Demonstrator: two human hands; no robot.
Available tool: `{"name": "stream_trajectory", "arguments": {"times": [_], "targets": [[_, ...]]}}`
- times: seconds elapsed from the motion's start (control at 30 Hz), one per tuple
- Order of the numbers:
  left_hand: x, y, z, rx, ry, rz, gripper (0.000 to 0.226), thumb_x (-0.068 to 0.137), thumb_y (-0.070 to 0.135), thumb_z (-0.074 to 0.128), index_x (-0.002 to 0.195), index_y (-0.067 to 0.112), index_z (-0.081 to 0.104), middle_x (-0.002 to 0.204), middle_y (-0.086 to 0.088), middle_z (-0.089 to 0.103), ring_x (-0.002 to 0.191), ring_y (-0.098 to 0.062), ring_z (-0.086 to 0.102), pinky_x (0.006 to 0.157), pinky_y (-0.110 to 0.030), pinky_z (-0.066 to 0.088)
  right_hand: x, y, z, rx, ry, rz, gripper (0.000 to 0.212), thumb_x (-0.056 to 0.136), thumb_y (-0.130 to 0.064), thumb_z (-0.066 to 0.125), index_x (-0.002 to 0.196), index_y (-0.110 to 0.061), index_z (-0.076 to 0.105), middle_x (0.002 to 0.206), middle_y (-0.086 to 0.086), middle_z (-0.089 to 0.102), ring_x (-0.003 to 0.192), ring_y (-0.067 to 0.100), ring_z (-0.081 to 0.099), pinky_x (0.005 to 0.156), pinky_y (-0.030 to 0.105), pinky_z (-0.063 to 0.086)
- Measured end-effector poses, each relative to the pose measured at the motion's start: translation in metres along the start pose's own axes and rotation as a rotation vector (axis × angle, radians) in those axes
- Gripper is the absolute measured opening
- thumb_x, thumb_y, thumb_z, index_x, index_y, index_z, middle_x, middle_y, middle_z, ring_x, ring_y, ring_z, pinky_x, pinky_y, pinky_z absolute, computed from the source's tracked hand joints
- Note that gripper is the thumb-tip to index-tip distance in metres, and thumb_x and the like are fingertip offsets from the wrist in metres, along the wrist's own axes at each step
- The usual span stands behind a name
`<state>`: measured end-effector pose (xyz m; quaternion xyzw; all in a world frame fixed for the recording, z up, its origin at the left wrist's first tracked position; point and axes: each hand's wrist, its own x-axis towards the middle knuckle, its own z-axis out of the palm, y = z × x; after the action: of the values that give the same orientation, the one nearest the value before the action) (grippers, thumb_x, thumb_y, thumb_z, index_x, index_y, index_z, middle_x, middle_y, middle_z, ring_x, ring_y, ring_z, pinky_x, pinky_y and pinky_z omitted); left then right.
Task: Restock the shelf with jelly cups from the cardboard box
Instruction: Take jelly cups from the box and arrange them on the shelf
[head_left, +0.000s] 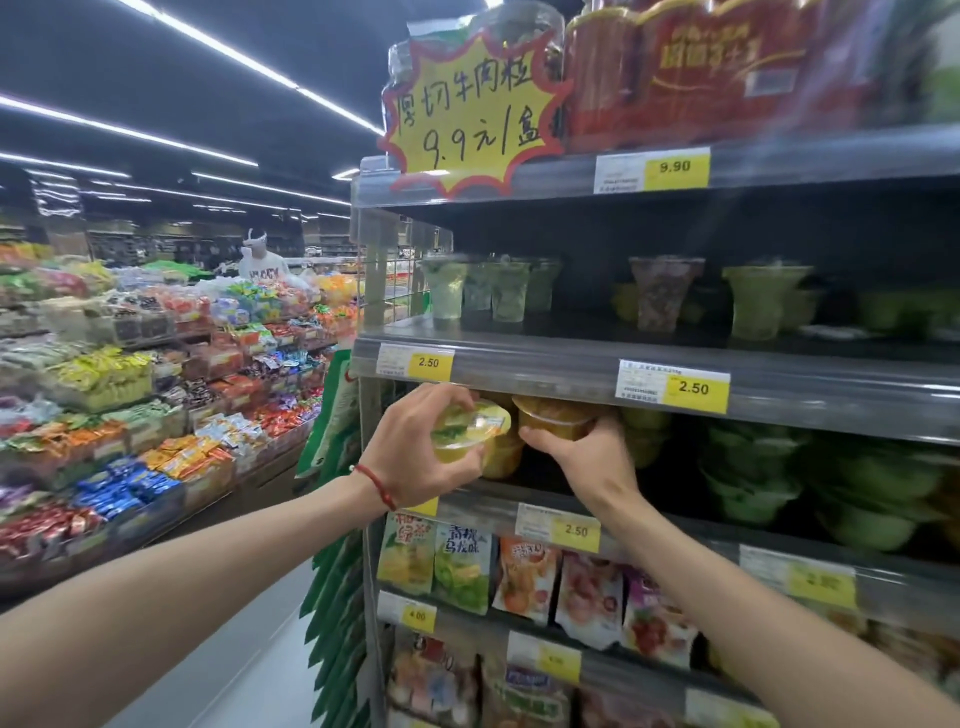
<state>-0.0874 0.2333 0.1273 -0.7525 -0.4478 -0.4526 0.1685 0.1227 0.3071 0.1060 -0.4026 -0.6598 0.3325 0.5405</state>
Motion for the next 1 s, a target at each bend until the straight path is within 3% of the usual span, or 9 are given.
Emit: {"name": "stream_trajectory", "arguments": {"times": [0.07, 0.13, 0.4, 0.57, 0.7, 0.87, 1.0], "targets": [[0.000, -0.004, -0.006, 0.025, -0.025, 0.019, 0.037, 0.072, 0.033, 0.072, 0.101, 0.012, 0.062, 0.097, 0.003, 0.063, 0.086, -0.015, 0.061, 0.075, -0.034, 0.053, 0.002, -0.006, 0.007, 0.017, -0.045, -0.013, 0.054, 0.068, -0.041, 0.092, 0.113, -0.026, 0.066, 0.109, -0.013, 0.072, 0.103, 0.009, 0.068, 0.097, 0.030, 0.052], [0.000, -0.009, -0.013, 0.056, -0.046, 0.031, 0.039, 0.071, 0.034, 0.073, 0.102, 0.012, 0.062, 0.102, 0.001, 0.065, 0.089, -0.017, 0.062, 0.077, -0.036, 0.054, 0.005, -0.012, 0.016, 0.037, -0.070, -0.002, 0.055, 0.063, -0.049, 0.091, 0.108, -0.025, 0.070, 0.107, -0.013, 0.074, 0.102, 0.009, 0.069, 0.098, 0.034, 0.054], [-0.010, -0.019, -0.029, 0.112, -0.058, 0.014, 0.043, 0.071, 0.038, 0.071, 0.104, 0.013, 0.062, 0.108, 0.002, 0.067, 0.091, -0.014, 0.063, 0.077, -0.032, 0.055, 0.014, -0.018, 0.047, -0.041, -0.197, 0.096, 0.106, 0.041, -0.080, 0.085, 0.127, -0.023, 0.061, 0.121, -0.008, 0.071, 0.111, 0.017, 0.067, 0.102, 0.042, 0.053], [-0.020, -0.035, -0.038, 0.118, -0.022, -0.064, 0.042, 0.074, 0.042, 0.069, 0.104, 0.015, 0.060, 0.107, 0.004, 0.067, 0.087, -0.012, 0.064, 0.069, -0.033, 0.057, 0.013, -0.019, 0.057, -0.027, -0.202, 0.123, 0.081, 0.075, -0.051, 0.086, 0.140, -0.023, 0.046, 0.137, -0.002, 0.061, 0.126, 0.024, 0.058, 0.109, 0.040, 0.045], [-0.028, -0.048, -0.046, 0.147, 0.077, -0.189, 0.041, 0.074, 0.047, 0.068, 0.104, 0.021, 0.058, 0.102, 0.003, 0.068, 0.081, -0.012, 0.065, 0.063, -0.034, 0.057, 0.011, -0.016, 0.059, -0.007, -0.224, 0.104, 0.080, 0.082, -0.049, 0.082, 0.145, -0.024, 0.040, 0.143, -0.001, 0.057, 0.132, 0.025, 0.054, 0.113, 0.040, 0.041], [-0.038, -0.053, -0.055, 0.181, 0.100, -0.282, 0.043, 0.072, 0.048, 0.068, 0.105, 0.023, 0.056, 0.099, 0.002, 0.067, 0.080, -0.014, 0.064, 0.065, -0.037, 0.057, 0.005, -0.015, 0.062, -0.031, -0.226, 0.078, 0.071, 0.087, -0.046, 0.077, 0.145, -0.023, 0.042, 0.140, -0.001, 0.058, 0.130, 0.024, 0.055, 0.105, 0.033, 0.040], [-0.048, -0.052, -0.056, 0.158, 0.104, -0.319, 0.044, 0.071, 0.049, 0.071, 0.106, 0.025, 0.055, 0.099, 0.003, 0.067, 0.082, -0.013, 0.064, 0.066, -0.036, 0.057, 0.006, -0.012, 0.068, -0.048, -0.190, 0.084, 0.074, 0.086, -0.048, 0.077, 0.145, -0.024, 0.040, 0.140, -0.001, 0.059, 0.129, 0.026, 0.055, 0.110, 0.041, 0.043]]}}
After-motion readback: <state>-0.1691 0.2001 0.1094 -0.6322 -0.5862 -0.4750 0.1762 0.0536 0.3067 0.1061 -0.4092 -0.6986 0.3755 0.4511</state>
